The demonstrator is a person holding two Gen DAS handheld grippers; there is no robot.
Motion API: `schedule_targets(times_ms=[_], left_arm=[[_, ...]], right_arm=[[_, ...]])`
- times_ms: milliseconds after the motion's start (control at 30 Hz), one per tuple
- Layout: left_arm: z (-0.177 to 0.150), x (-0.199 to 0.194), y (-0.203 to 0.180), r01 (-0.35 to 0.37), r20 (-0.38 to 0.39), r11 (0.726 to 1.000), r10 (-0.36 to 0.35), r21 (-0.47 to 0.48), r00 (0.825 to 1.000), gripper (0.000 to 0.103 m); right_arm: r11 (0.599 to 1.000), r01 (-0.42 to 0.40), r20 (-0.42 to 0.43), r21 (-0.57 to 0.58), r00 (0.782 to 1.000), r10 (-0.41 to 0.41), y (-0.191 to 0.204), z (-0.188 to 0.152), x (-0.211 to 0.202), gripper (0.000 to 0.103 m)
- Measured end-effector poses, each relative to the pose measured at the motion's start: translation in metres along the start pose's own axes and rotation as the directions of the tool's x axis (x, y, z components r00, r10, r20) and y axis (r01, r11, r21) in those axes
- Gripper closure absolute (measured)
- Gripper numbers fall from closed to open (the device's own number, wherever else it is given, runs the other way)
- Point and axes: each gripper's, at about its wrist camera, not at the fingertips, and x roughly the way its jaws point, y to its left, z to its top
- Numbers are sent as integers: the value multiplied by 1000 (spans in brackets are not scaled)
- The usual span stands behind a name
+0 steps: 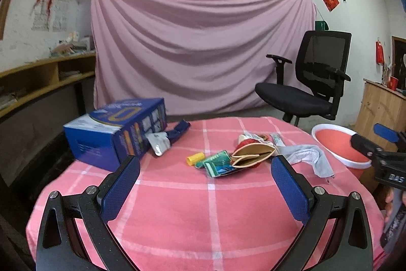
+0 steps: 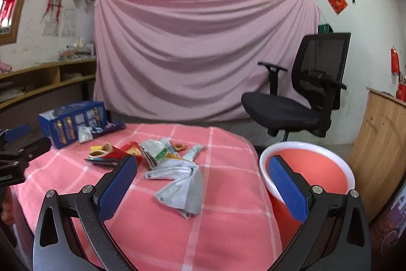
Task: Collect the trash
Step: 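Grasp the tan paper cup with the left tool while the right tool grasps the grey mask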
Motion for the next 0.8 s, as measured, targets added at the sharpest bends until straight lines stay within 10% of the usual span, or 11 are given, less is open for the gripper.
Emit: schedule_targets(times_ms=[400, 800], left_arm=[[12, 61, -27, 114, -135, 987, -98, 111, 986, 6], [10, 90, -26, 221, -271, 971, -191, 86, 944, 52]], right_arm=[[978, -133, -299, 163, 938, 178, -24, -4, 71, 2], [971, -185, -454, 153, 859, 235, -13, -13, 104, 31]])
